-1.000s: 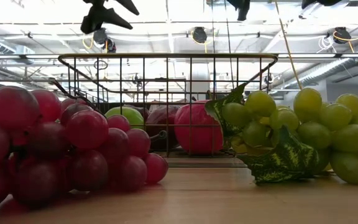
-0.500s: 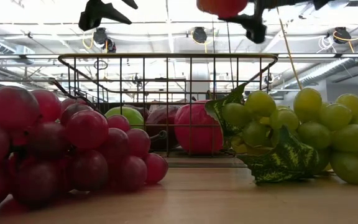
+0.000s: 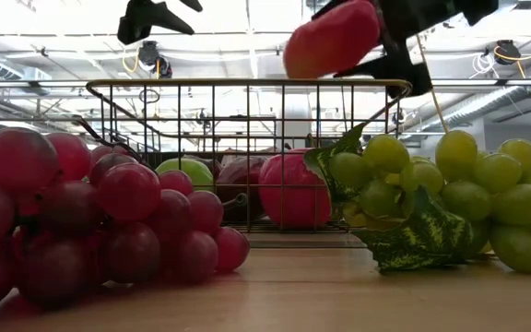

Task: Build produce basket
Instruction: Put the top mango into the gold wire basket, then put the mango into the gold wire basket

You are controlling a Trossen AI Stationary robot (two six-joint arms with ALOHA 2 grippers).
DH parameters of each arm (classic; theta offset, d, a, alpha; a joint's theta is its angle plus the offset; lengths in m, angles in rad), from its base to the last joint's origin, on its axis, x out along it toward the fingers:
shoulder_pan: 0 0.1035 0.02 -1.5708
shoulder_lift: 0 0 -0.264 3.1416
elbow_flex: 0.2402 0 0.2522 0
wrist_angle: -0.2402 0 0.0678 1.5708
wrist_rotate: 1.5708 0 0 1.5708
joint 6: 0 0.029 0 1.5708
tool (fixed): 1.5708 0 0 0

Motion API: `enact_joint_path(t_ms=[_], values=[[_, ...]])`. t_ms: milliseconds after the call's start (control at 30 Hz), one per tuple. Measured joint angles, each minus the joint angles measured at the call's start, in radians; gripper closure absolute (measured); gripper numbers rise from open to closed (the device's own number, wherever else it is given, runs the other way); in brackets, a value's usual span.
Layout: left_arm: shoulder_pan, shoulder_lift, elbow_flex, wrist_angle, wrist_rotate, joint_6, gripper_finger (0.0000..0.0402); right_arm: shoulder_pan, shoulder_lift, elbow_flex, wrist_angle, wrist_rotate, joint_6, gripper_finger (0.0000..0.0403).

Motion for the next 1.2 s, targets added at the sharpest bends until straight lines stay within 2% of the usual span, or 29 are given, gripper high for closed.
enact_joint_path(t_ms=[200, 367, 533, 733, 1033, 1200], values=[[-0.036, -0.010, 0.000, 0.048, 0.108, -0.049, 0.0238, 0.018, 0.043, 0.000, 0.018, 0.079, 0.010, 0.0117], [-0.117, -0.017, 0.000, 0.098, 0.184, -0.042, 0.0238, 0.018, 0.064, 0.000, 0.004, 0.106, 0.002, 0.0117], [-0.216, -0.032, 0.000, 0.090, 0.173, 0.012, 0.0238, 0.019, 0.085, 0.000, 0.018, 0.123, -0.016, 0.0117], [-0.293, -0.062, 0.000, 0.001, 0.124, 0.028, 0.0238, 0.019, 0.085, 0.000, 0.035, 0.121, -0.022, 0.0105], [-0.332, -0.115, 0.000, -0.078, 0.024, 0.005, 0.0238, 0.018, 0.079, 0.000, 0.030, 0.096, -0.041, 0.0053], [-0.332, -0.126, 0.000, -0.089, 0.016, -0.005, 0.0238, 0.018, 0.065, 0.000, 0.035, 0.096, -0.040, 0.0049]])
